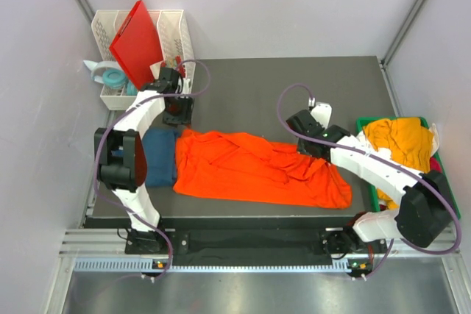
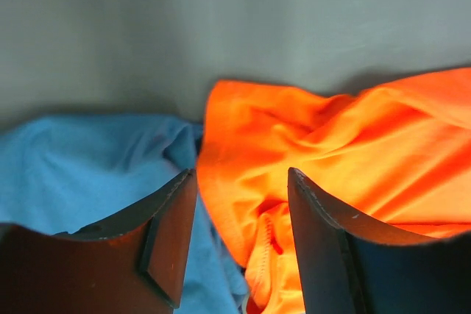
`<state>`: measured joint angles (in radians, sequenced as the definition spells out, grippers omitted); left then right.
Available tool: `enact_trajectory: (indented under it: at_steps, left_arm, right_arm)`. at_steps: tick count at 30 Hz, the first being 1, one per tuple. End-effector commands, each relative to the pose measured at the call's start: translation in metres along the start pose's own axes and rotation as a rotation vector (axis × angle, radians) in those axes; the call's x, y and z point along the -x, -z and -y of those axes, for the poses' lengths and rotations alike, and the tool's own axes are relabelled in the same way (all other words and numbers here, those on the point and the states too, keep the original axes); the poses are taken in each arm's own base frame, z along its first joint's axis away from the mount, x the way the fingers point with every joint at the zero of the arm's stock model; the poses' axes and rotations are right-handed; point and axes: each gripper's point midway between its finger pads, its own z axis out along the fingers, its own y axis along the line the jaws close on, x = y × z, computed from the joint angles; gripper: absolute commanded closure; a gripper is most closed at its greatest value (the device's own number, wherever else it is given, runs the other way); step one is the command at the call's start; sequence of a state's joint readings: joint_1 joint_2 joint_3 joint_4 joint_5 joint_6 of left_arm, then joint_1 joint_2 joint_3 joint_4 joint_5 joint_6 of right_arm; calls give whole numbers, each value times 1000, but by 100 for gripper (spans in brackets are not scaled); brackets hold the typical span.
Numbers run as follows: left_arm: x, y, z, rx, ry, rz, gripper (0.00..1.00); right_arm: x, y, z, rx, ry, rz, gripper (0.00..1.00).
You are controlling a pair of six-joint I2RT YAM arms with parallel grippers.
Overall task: Fold and stack the t-shirts
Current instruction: Flatten out the tshirt
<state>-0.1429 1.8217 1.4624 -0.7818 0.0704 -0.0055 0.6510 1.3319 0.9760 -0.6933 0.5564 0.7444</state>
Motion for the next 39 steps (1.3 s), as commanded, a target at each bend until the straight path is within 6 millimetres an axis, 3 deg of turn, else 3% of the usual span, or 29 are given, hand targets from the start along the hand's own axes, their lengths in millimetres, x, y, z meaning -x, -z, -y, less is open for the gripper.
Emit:
enact_trajectory:
  at_steps: [1, 9, 18, 20, 22, 24, 28, 33, 37, 39]
  left_arm:
    - [-12, -2, -9, 23, 45, -28, 43]
    - [-21, -15, -11, 15, 64, -62, 44]
    - [-37, -38, -19, 50, 70, -152, 48]
    - [-42, -42, -20, 54, 69, -175, 51]
    - [-42, -43, -19, 53, 71, -175, 63]
    - [-37, -39, -18, 44, 70, -151, 98]
    - [-25, -20, -6, -14, 63, -70, 100]
    - [-13, 28, 15, -114, 28, 40, 100]
    - [-44, 43, 36, -214, -31, -74, 100]
    - [-63, 40, 42, -229, -51, -150, 100]
  right_arm:
    - [6, 7, 10, -18, -29, 25, 100]
    - [-9, 22, 39, -38, -54, 24, 100]
    - [-14, 23, 41, -42, -64, 10, 100]
    - [-15, 22, 40, -38, -65, 8, 100]
    - [-15, 22, 39, -35, -68, 9, 100]
    - [-16, 21, 39, -34, -72, 6, 100]
    - [-21, 20, 40, -34, -76, -2, 100]
    - [-32, 18, 41, -29, -78, -23, 100]
    - [-34, 17, 42, -29, -81, -25, 100]
    - [-36, 16, 42, -28, -78, -29, 100]
